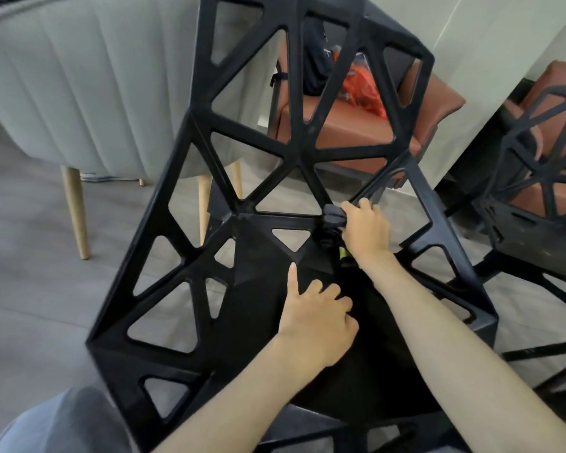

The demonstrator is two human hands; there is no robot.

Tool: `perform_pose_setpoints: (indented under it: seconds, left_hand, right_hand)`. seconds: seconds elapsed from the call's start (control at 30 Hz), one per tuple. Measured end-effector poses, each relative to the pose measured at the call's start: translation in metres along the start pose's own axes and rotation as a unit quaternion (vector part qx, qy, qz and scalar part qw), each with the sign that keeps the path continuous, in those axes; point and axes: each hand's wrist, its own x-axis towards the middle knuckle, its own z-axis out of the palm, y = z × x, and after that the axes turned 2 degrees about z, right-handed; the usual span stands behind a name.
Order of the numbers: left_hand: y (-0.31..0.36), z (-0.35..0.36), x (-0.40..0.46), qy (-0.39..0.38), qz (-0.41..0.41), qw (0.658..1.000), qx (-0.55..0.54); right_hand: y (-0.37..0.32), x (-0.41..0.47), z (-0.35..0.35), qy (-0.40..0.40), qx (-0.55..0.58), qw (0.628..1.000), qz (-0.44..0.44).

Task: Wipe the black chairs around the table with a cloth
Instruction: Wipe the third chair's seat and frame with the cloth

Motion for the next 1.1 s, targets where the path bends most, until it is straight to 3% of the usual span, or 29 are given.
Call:
perform_pose_setpoints:
  seconds: [0.17, 0.3, 0.43, 0.6, 0.73, 0.8, 0.9, 1.0, 1.1]
  left_hand:
    - [0.0, 0.001, -0.002, -0.001, -0.001, 1.0, -0.011]
    - [0.0, 0.003, -0.003, 0.002, -0.006, 1.0, -0.009]
    - [0.002, 0.003, -0.004, 0.005, -0.006, 1.0, 0.001]
    - [-0.003, 0.002, -0.005, -0.005, 0.004, 1.0, 0.005]
    - [-0.015, -0.009, -0.019, -0.018, 0.004, 0.994, -0.106]
    - [-0.024, -0.016, -0.031, 0.047, -0.037, 0.989, -0.133]
    - [-0.037, -0.034, -0.049, 0.145, -0.1, 0.982, -0.074]
    - [-0.053, -0.047, -0.062, 0.17, -0.126, 0.976, -0.05]
    - [-0.06, -0.052, -0.067, 0.173, -0.12, 0.977, -0.036]
  right_hand:
    - [0.05, -0.062, -0.03, -0.025, -0.089, 0.996, 0.01]
    - [0.055, -0.063, -0.024, -0.002, -0.077, 0.997, 0.013]
    - [0.015, -0.022, 0.003, 0.015, 0.004, 1.0, 0.003]
    - [0.008, 0.003, 0.009, -0.055, 0.095, 0.994, -0.007]
    - [0.02, -0.057, -0.008, -0.115, 0.182, 0.976, -0.018]
    - [0.024, -0.101, -0.02, -0.123, 0.202, 0.97, -0.055]
    - [0.022, -0.159, -0.045, -0.141, 0.215, 0.96, -0.114]
    - [0.017, -0.176, -0.048, -0.147, 0.218, 0.954, -0.146]
    - [0.01, -0.145, -0.026, -0.13, 0.188, 0.966, -0.122]
